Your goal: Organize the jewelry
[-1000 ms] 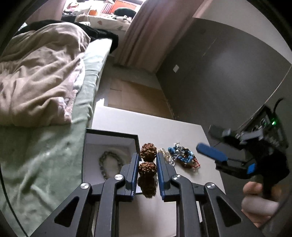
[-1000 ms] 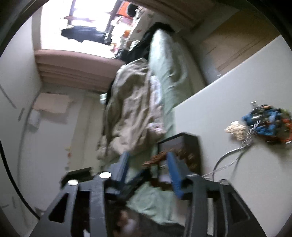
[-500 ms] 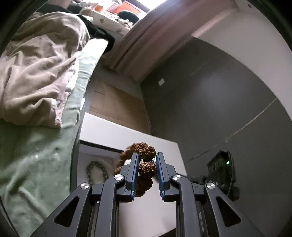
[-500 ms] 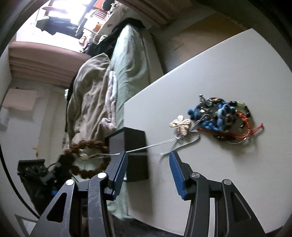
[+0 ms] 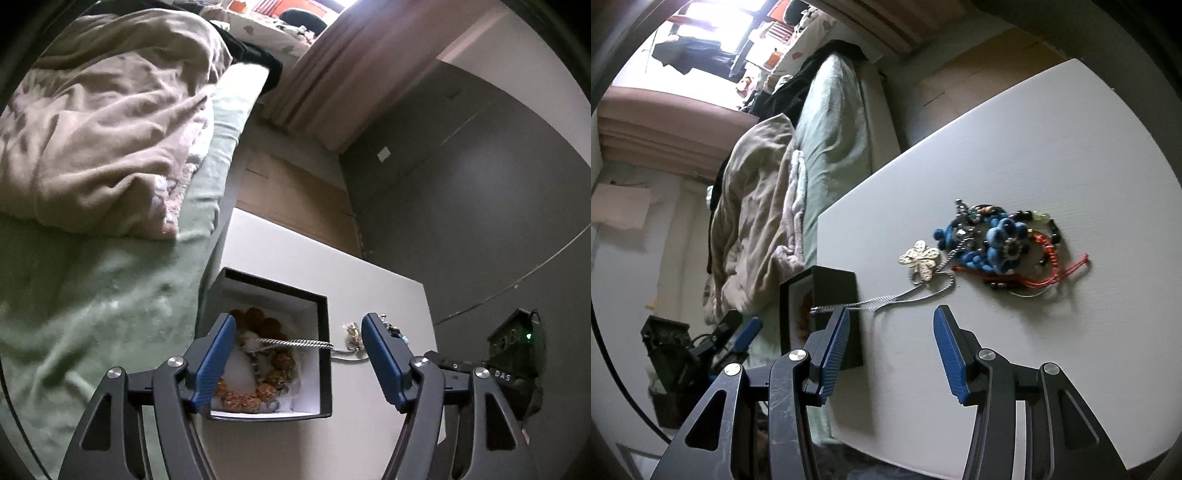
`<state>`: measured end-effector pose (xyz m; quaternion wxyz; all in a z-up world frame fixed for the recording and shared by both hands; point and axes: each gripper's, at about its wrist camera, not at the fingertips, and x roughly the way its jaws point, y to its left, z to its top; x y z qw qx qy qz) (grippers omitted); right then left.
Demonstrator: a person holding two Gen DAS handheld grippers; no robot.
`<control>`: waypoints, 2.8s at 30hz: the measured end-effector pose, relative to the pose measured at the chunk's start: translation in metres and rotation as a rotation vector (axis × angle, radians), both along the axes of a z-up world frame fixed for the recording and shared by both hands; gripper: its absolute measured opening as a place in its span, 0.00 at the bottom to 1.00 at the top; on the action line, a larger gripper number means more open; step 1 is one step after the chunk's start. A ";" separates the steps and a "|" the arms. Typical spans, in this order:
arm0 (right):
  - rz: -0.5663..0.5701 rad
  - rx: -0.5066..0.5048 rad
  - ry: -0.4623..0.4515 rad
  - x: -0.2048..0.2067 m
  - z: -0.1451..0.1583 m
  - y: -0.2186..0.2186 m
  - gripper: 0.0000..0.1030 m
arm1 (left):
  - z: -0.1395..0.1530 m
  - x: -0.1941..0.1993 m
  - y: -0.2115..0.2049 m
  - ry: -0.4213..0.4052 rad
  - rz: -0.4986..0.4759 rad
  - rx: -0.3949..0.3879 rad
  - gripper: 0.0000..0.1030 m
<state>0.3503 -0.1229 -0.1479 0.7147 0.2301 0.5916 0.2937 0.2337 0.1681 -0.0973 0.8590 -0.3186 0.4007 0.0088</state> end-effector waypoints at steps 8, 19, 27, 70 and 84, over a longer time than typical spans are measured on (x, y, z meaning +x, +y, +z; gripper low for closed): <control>-0.048 -0.020 0.008 0.004 -0.003 -0.023 0.47 | -0.006 0.014 -0.025 0.027 -0.066 0.032 0.69; -0.095 -0.031 0.011 0.006 -0.002 -0.059 0.47 | -0.018 0.042 -0.081 0.084 -0.190 0.071 0.69; -0.147 -0.034 -0.011 0.009 0.006 -0.091 0.47 | -0.031 0.083 -0.130 0.139 -0.285 0.145 0.67; -0.168 -0.036 0.003 0.019 0.000 -0.099 0.47 | -0.083 0.168 -0.204 0.328 -0.418 0.313 0.21; -0.078 -0.009 0.030 0.029 -0.017 -0.038 0.47 | -0.006 0.127 -0.150 0.174 -0.393 0.177 0.19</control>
